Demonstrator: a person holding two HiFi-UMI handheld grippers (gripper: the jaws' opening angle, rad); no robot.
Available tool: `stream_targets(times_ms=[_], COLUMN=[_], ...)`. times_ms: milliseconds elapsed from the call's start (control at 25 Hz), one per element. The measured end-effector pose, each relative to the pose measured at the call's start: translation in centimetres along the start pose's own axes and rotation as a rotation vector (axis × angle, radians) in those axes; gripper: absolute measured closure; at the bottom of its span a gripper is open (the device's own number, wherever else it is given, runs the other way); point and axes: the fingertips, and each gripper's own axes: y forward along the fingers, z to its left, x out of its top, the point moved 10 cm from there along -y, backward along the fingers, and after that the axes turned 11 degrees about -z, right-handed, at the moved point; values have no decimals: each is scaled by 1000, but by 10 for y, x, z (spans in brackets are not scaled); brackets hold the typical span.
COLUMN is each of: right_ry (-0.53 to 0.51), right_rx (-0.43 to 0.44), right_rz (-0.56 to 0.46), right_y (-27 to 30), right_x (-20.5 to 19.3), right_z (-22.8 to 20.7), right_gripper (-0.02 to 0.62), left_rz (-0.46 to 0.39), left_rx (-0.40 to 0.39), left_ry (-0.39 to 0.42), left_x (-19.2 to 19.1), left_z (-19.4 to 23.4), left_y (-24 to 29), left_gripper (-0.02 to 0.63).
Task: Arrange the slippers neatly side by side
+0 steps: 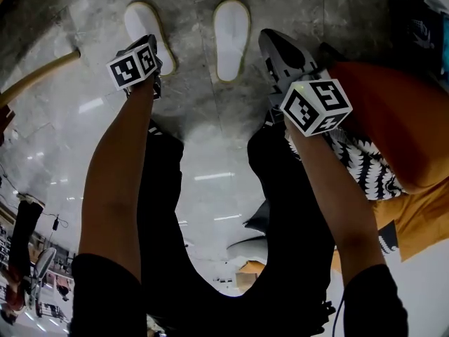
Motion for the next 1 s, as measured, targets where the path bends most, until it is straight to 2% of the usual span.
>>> stream_targets(times_ms=[200, 400, 760, 1000], right_ry=[5, 17, 46, 56], right_rx=[1, 9, 23, 15], right_rz=[16, 24, 18, 5], right_y=[-7, -18, -27, -32], right_x=[-3, 0, 3, 3], right_z=[2, 10, 13, -4], right_gripper=[558, 558, 558, 558], left_rz=[-18, -44, -80, -67], left_rx=[-13, -62, -89, -100], left_ry=[-56, -63, -124, -121], left_x=[5, 9, -16, -34], left_z=[-2, -19, -66, -94], left_y=[-12, -37, -44, -29], left_gripper=[575, 578, 578, 580])
